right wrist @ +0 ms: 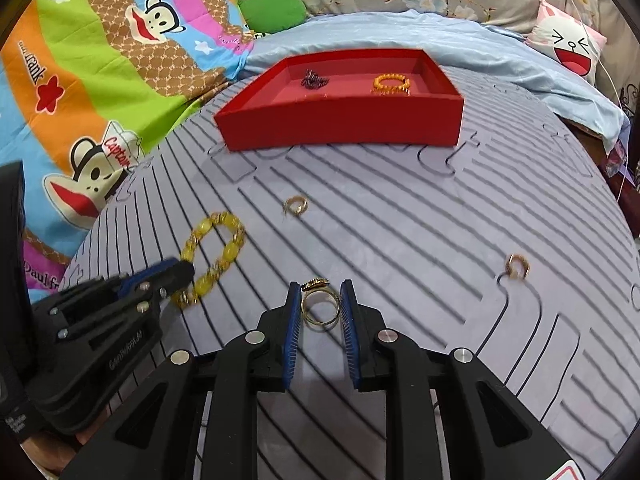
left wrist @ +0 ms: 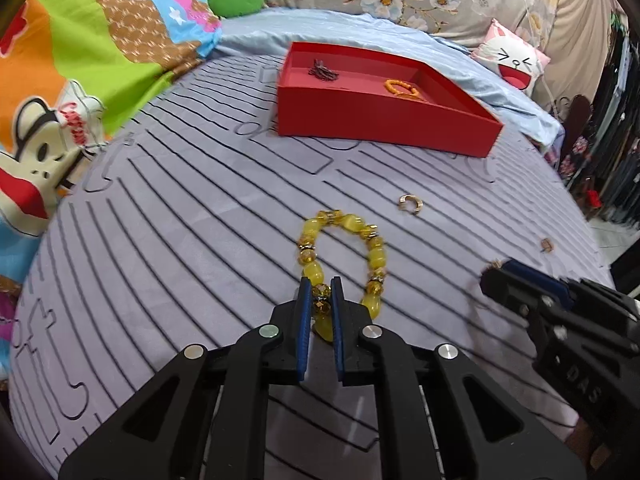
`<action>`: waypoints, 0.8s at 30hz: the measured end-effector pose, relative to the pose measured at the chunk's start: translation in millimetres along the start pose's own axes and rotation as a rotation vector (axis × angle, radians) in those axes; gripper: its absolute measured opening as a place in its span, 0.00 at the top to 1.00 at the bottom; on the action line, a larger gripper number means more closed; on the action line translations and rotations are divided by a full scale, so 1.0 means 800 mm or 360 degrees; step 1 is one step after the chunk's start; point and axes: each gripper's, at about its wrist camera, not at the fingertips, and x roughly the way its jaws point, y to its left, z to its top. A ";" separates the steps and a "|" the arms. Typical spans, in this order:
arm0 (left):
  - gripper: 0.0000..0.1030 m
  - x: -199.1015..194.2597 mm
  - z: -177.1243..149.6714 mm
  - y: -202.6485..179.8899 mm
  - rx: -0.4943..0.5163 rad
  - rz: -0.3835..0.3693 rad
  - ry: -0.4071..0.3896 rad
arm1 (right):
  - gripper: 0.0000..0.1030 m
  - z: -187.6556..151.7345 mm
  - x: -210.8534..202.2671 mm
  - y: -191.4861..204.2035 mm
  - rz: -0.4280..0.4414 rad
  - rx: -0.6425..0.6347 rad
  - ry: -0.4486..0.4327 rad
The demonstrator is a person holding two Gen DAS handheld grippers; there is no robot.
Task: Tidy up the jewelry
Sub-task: 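Carry the yellow bracelet and gold ring into the tray and open both tools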
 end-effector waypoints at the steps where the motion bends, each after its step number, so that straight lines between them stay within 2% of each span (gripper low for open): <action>1: 0.91 0.000 0.003 0.000 -0.0011 -0.0025 0.0006 | 0.82 0.006 -0.001 -0.002 -0.0001 0.0001 -0.0012; 5: 0.91 -0.010 0.026 -0.007 0.0005 -0.0094 -0.0037 | 0.82 0.031 -0.002 -0.011 -0.0005 0.0008 -0.0056; 11: 0.91 -0.025 0.089 -0.016 0.0047 -0.0179 -0.0137 | 0.82 0.080 -0.002 -0.022 -0.0016 -0.0028 -0.0135; 20: 0.91 -0.022 0.213 -0.033 0.0131 -0.0266 -0.0322 | 0.82 0.188 0.023 -0.048 0.0021 -0.0024 -0.0202; 24: 0.91 0.000 0.264 -0.032 0.0116 -0.0336 -0.0337 | 0.82 0.243 0.051 -0.057 0.0050 -0.0012 -0.0189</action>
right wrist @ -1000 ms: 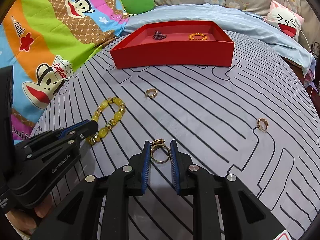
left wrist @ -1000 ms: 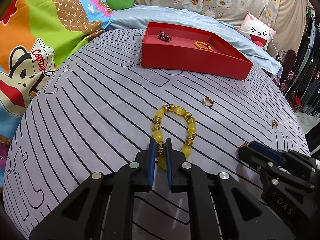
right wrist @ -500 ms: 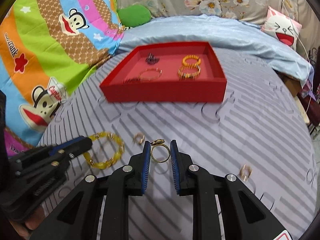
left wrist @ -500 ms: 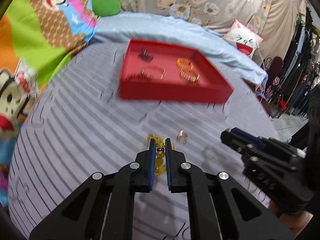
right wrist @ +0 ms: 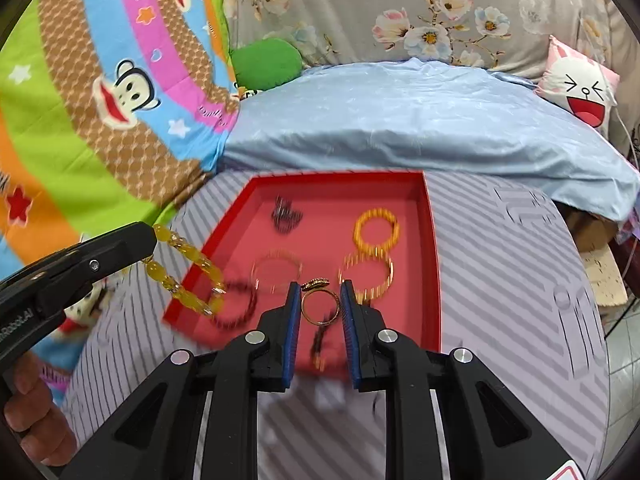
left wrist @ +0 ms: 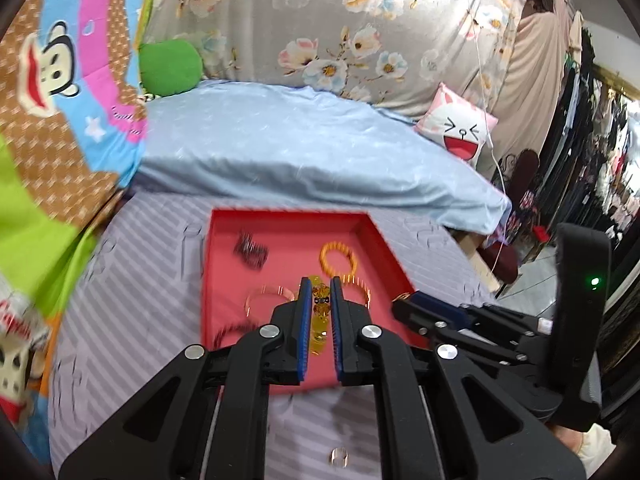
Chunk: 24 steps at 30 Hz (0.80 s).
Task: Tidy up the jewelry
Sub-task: 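Carry the yellow bracelet and gold ring into the tray and open both tools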
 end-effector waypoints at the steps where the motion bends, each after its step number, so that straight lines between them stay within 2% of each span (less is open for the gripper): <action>1: 0.91 0.010 0.009 0.003 -0.0006 -0.0014 0.0002 | 0.82 0.011 0.010 -0.002 0.0002 -0.0002 0.0008; 6: 0.91 0.068 0.048 0.026 -0.0091 -0.0119 0.0065 | 0.82 0.050 0.060 -0.008 -0.0001 0.0002 0.0060; 12: 0.91 0.134 0.056 0.060 -0.0173 -0.0098 0.0182 | 0.82 0.069 0.114 -0.018 0.0036 0.0052 0.0174; 17: 0.91 0.171 0.038 0.084 -0.0200 -0.0006 0.0297 | 0.82 0.074 0.151 -0.018 0.0020 0.0048 0.0287; 20: 0.91 0.177 0.029 0.091 -0.0154 0.0114 0.0307 | 0.82 0.071 0.166 -0.014 0.0005 0.0036 0.0333; 24: 0.90 0.178 0.023 0.092 -0.0106 0.0202 0.0294 | 0.79 0.068 0.171 -0.012 -0.0047 0.0001 0.0335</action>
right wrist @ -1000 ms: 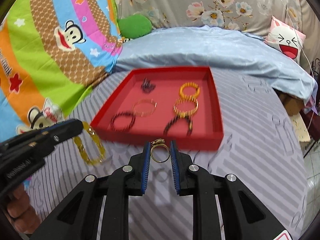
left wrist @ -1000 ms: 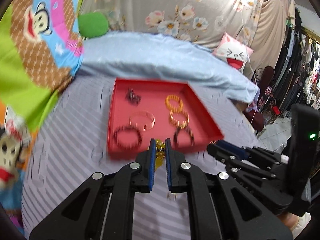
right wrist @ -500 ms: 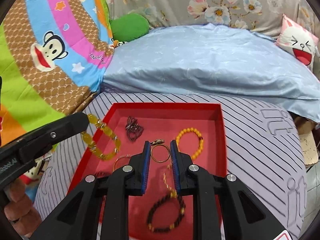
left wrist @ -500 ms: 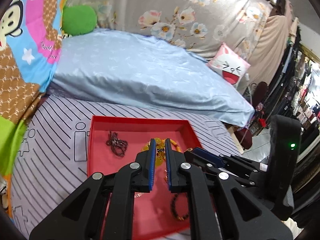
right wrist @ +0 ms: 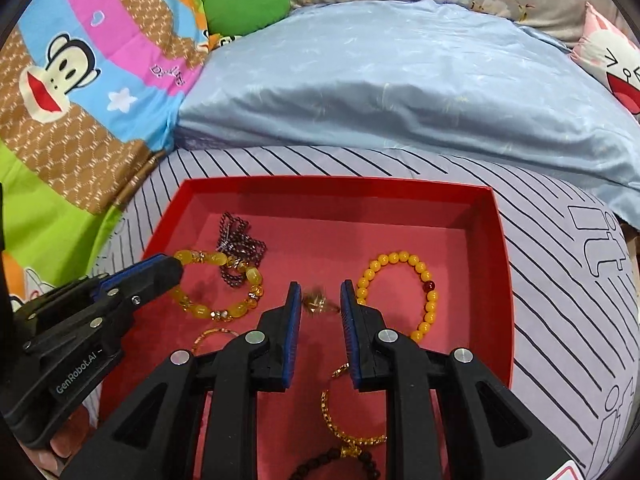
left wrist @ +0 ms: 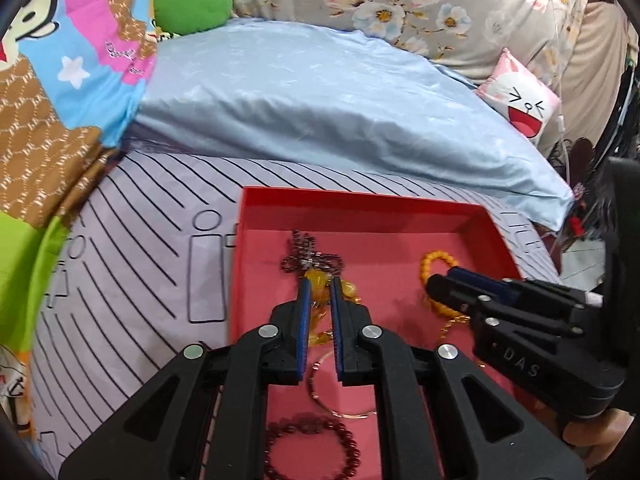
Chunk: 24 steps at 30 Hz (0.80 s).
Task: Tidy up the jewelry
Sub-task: 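Carry the yellow bracelet and gold ring into the tray and open both tools, then move both tools back from the tray to the last gold ring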
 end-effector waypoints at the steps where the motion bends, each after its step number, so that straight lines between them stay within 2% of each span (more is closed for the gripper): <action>1: 0.88 -0.001 -0.001 0.000 0.0002 0.0009 -0.0006 | 0.75 0.000 -0.001 0.001 -0.0020 -0.0008 -0.0009; 3: 0.73 -0.005 0.000 -0.002 0.0012 0.0049 -0.0039 | 0.74 -0.001 -0.005 0.000 -0.0030 -0.0014 -0.0029; 13: 0.73 -0.044 -0.013 -0.027 0.0179 0.0213 -0.0182 | 0.73 -0.012 -0.048 -0.004 -0.0040 0.0016 -0.0150; 22: 0.72 -0.092 -0.054 -0.042 0.0180 0.0219 -0.0216 | 0.72 -0.067 -0.112 0.003 -0.0115 -0.0022 -0.0270; 24: 0.69 -0.104 -0.070 -0.045 0.0177 0.0230 -0.0223 | 0.72 -0.082 -0.124 0.004 -0.0129 -0.0031 -0.0283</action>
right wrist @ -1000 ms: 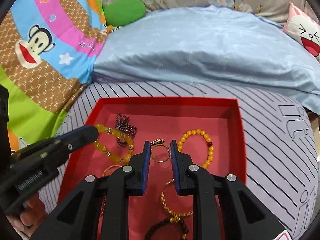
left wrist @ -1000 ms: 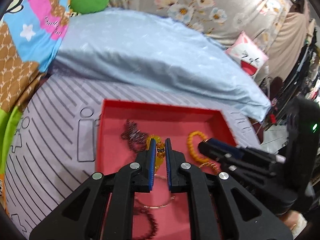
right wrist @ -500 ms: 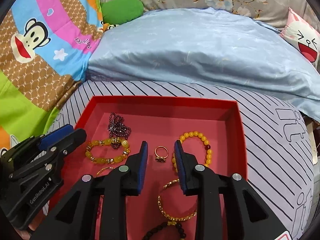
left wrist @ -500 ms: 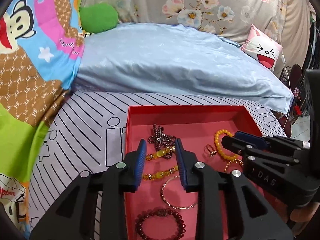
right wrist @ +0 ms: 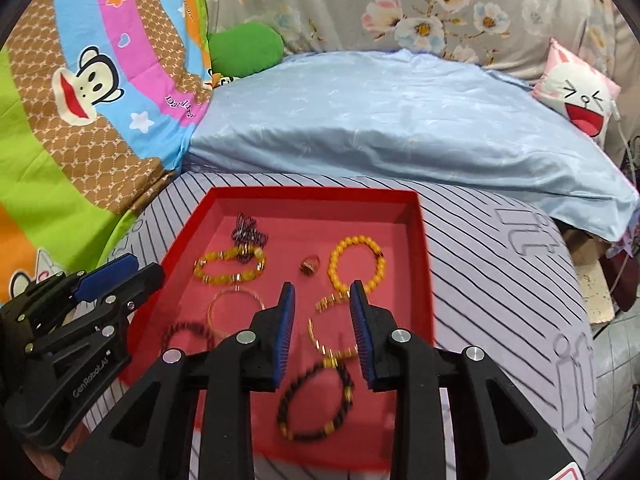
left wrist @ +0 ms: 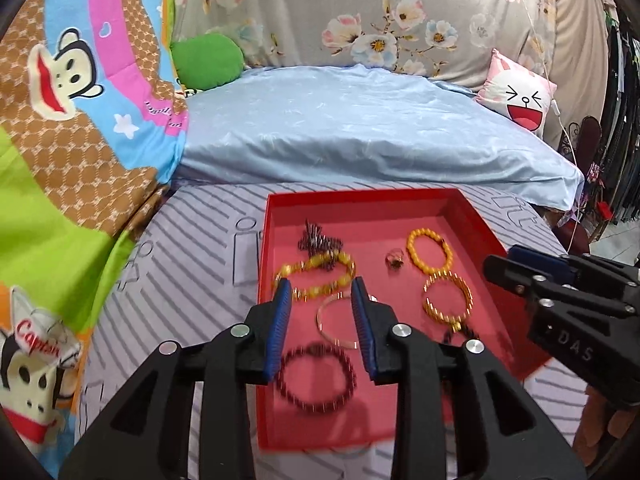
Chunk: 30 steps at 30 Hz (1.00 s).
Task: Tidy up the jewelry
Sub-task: 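Move both tools back from the tray to the last gold ring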
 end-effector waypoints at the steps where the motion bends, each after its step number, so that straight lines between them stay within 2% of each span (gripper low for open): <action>1: 0.68 -0.006 -0.006 -0.001 -0.0002 -0.0004 0.0001 | 0.72 -0.009 -0.009 0.000 -0.0010 -0.0001 -0.0007; 10: 0.67 -0.052 -0.070 -0.012 -0.0053 -0.0063 0.0066 | 0.72 -0.081 -0.061 -0.009 0.0002 0.0119 0.0016; 16: 0.67 -0.074 -0.118 -0.021 -0.0053 -0.0030 0.0101 | 0.72 -0.136 -0.079 -0.013 -0.0034 0.0156 0.0069; 20: 0.67 -0.080 -0.150 -0.030 -0.0059 -0.0052 0.0158 | 0.72 -0.168 -0.084 -0.020 -0.0036 0.0204 0.0118; 22: 0.65 -0.081 -0.162 -0.035 -0.0053 -0.0053 0.0170 | 0.72 -0.183 -0.086 -0.023 -0.0049 0.0221 0.0138; 25: 0.57 -0.082 -0.176 -0.045 -0.0040 -0.0065 0.0189 | 0.72 -0.201 -0.088 -0.029 -0.0069 0.0253 0.0164; 30: 0.56 -0.076 -0.184 -0.062 -0.0013 -0.0079 0.0202 | 0.72 -0.216 -0.096 -0.043 -0.0106 0.0295 0.0163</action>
